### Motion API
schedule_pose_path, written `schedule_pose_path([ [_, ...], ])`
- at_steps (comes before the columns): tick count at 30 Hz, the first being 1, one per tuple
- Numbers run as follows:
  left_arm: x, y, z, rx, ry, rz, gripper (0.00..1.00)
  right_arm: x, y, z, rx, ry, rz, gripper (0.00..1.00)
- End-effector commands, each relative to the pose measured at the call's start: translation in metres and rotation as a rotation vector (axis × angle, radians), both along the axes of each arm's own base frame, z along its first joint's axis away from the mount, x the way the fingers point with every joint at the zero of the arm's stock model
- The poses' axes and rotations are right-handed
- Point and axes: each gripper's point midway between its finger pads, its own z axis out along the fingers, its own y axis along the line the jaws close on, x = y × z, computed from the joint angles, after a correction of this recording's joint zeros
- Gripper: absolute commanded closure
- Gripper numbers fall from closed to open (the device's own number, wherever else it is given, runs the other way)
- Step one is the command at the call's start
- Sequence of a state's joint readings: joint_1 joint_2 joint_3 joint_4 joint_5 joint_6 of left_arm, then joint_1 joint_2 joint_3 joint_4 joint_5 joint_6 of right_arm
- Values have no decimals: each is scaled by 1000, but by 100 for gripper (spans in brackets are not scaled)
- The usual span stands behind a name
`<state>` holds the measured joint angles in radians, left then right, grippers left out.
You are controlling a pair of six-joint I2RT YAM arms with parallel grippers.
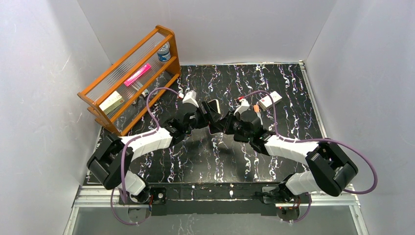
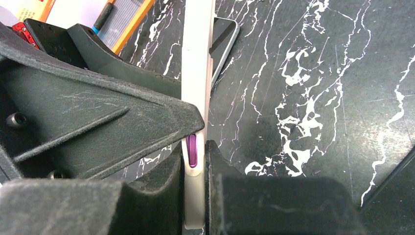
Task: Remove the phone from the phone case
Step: Pick up the phone at the center of the board.
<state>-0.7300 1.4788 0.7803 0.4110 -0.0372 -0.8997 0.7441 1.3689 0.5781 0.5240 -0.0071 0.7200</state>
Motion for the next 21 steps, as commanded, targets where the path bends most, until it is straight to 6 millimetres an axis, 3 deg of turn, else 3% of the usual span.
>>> schedule_pose_path([
  [1, 0, -1, 57, -73, -154, -20, 79, -4, 11, 47, 129, -87, 45, 99],
  [6, -7, 16, 81, -35, -242, -25, 38, -11, 2, 67, 158, -118, 47, 99],
  [9, -13, 25, 91, -23, -281, -31, 23, -17, -4, 78, 186, -141, 67, 99],
  [15, -26, 33, 100, -62, -313, -113, 15, -30, -15, 98, 258, -178, 161, 99],
  [21, -46, 34, 121, -172, -326, -249, 14, -43, -27, 127, 345, -227, 259, 99],
])
